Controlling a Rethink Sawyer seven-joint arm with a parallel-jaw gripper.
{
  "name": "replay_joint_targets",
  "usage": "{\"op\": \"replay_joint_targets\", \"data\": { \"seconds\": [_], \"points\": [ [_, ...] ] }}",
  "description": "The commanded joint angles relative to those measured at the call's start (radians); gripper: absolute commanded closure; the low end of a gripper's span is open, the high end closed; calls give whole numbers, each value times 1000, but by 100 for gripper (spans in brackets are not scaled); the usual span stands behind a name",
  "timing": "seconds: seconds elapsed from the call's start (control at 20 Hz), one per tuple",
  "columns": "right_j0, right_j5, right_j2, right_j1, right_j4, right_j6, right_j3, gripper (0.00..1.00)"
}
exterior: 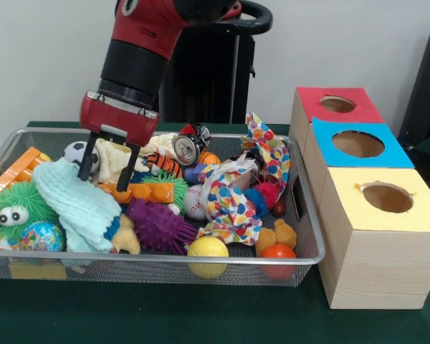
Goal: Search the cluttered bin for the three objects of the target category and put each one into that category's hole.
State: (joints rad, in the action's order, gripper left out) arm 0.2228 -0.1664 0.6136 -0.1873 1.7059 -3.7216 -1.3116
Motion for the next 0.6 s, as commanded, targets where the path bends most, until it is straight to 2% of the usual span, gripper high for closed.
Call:
{"op": "replay_joint_targets", "data": {
  "seconds": [0.05,0.1,0.4,0.6],
  "points": [
    [2,2,-32,61,-42,10,71,0],
    [26,-24,10,106,-17,-35,83,0],
    [54,-51,70,164,-9,-66,105,0],
    [51,-76,69,172,-18,-78,112,0]
  ]
}}
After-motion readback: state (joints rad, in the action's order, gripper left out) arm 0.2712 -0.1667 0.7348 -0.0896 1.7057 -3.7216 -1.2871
